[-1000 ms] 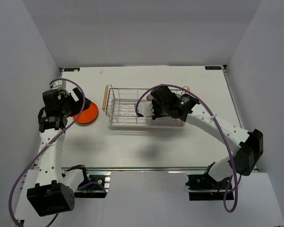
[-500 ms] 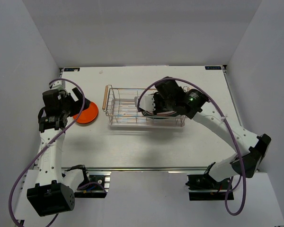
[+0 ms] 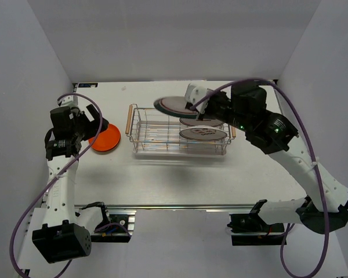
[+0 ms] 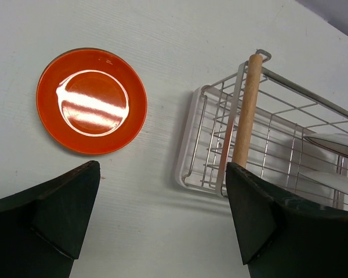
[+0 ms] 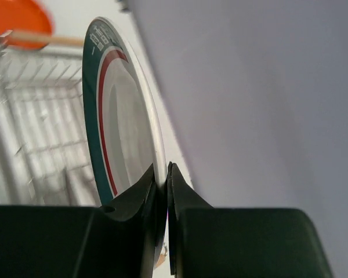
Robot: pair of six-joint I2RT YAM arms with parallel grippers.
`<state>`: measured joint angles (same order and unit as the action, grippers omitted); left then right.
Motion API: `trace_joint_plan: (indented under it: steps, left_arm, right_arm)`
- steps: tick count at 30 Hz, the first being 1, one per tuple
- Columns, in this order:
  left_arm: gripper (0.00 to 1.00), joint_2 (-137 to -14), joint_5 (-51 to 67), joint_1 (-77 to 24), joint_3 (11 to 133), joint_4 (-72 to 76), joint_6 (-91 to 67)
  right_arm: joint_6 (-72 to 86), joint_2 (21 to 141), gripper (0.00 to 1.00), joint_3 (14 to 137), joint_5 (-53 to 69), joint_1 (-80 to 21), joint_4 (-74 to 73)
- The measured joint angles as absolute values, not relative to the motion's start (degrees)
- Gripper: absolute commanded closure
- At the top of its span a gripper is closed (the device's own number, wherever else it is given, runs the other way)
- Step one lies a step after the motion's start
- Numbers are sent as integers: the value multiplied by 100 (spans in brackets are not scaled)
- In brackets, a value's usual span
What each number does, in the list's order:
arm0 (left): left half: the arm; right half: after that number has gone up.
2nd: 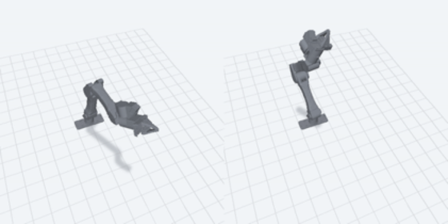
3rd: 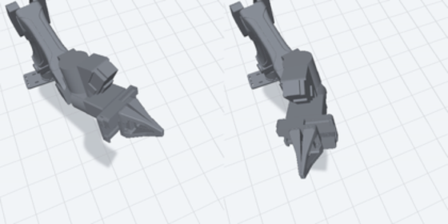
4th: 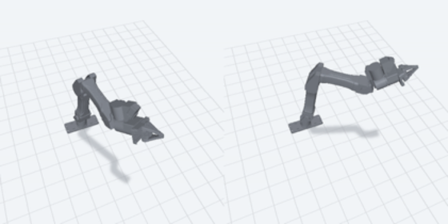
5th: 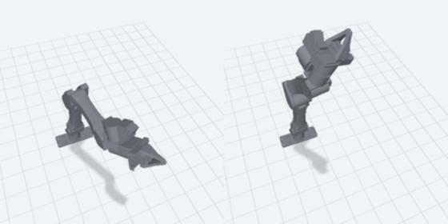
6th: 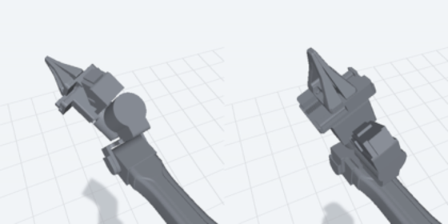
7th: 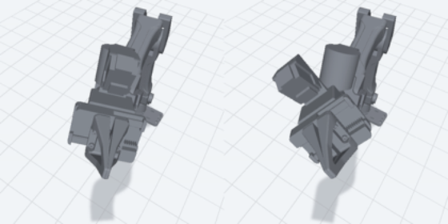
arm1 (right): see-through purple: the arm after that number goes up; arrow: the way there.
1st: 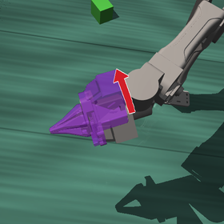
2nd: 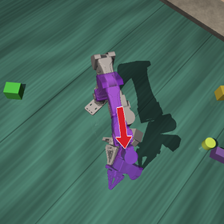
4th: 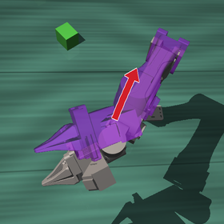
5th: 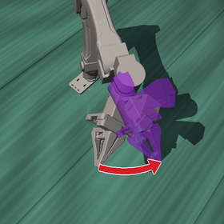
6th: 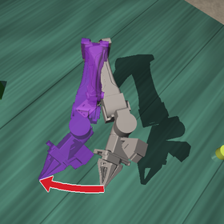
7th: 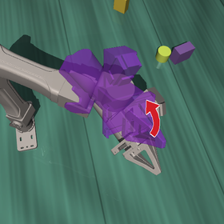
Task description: Unload the plates from the dish rack
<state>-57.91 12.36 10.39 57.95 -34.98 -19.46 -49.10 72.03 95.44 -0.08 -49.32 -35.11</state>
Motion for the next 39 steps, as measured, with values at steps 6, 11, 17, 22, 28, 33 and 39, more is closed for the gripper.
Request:
trace_joint_plan:
  steps: [6,11,17,22,28,33,39]
  left_arm:
    - [2,-5798,1190,1039,6005,-3489,-1955]
    - [2,-5839,1238,1039,6007,-3465,-2029]
    - [2,-6010,1332,1039,6007,-3402,-2067]
    - [2,-6066,1498,1039,6005,-3293,-2106]
    - [2,-6069,1629,1039,5990,-3146,-2147]
    - [2,-6066,1704,1039,5951,-3118,-2147]
    - [2,-6066,1785,1039,5861,-3057,-2147]
  right_arm:
    - [-3422,7651,100,9588,-915,-4316,-1887]
    - [-1918,8621,100,9876,-1476,-2919,-1518]
    - [222,9277,100,9885,-1022,-504,-1697]
    - [1743,9255,100,9207,-91,1264,-1459]
    - [3076,9115,100,7664,1044,2032,-1002]
    - [3612,8818,100,6351,1358,2167,-875]
    - [3907,8082,100,5221,1251,2418,-497]
